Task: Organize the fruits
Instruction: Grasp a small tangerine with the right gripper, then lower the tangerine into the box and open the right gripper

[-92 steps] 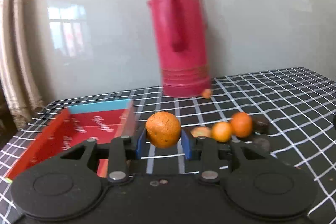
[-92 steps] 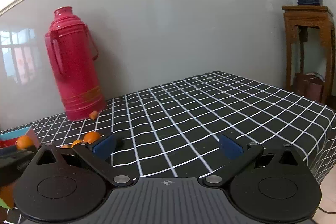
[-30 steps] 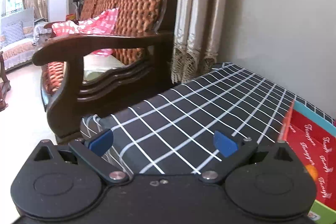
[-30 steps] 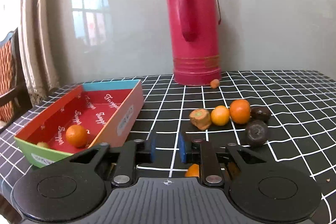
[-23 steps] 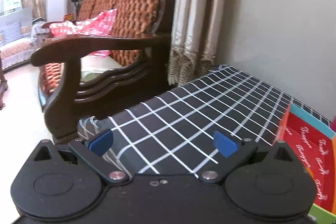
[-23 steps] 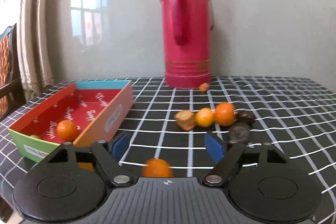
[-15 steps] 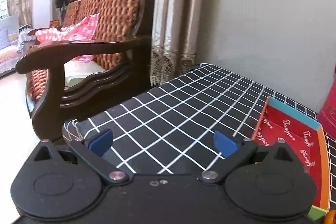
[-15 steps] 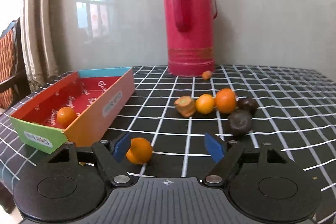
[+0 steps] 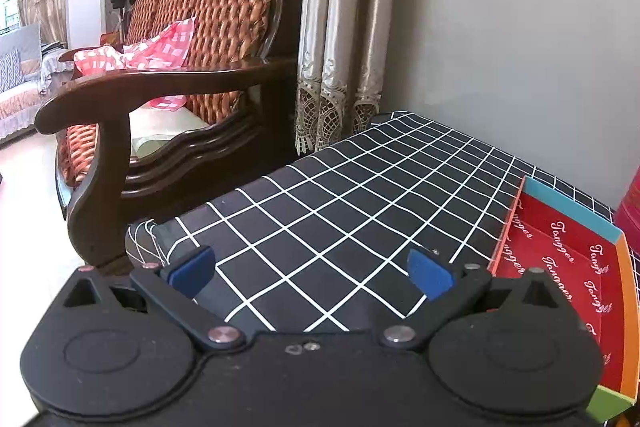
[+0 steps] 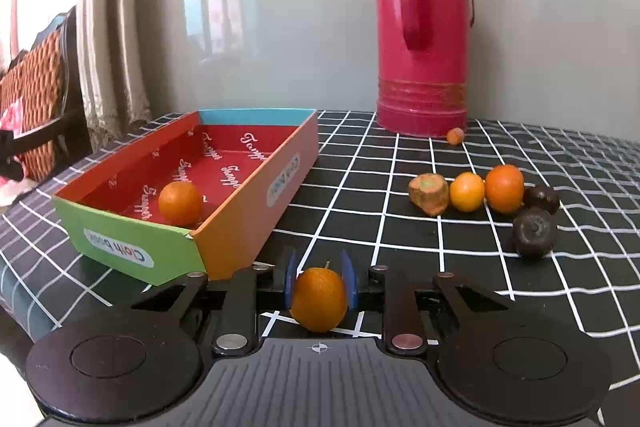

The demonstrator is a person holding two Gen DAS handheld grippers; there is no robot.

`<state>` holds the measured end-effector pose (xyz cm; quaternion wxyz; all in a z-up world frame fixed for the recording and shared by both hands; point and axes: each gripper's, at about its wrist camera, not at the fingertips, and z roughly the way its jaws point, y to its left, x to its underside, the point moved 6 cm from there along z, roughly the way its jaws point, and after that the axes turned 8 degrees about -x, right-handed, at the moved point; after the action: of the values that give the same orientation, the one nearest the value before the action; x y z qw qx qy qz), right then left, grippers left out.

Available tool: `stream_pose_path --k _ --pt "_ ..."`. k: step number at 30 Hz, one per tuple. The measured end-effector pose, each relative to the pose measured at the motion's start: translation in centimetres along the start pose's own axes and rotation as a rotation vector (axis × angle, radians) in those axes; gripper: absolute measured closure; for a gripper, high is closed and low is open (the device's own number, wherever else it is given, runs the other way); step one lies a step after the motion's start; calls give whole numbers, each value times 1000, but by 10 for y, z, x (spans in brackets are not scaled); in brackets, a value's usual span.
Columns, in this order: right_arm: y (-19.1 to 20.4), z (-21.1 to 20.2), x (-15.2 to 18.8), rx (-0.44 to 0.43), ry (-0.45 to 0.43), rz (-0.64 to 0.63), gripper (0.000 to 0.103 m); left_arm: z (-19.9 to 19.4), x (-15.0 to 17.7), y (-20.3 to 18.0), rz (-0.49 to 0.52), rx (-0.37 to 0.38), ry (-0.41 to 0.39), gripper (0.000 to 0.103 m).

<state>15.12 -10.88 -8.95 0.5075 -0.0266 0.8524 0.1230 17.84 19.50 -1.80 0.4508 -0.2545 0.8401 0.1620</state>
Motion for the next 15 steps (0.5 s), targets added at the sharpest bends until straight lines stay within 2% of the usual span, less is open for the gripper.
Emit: stream_pose_path --k 4,8,12,15 --pt "-1 1 1 -18 8 32 76 1 0 3 -6 -8 -5 6" --pt "5 0 3 -19 15 9 75 3 0 4 -10 -13 7 6" --pt "2 0 6 -46 49 60 73 2 0 2 -5 -17 -1 6" --pt "1 -5 3 -38 14 73 73 1 0 2 -2 -20 -6 6"
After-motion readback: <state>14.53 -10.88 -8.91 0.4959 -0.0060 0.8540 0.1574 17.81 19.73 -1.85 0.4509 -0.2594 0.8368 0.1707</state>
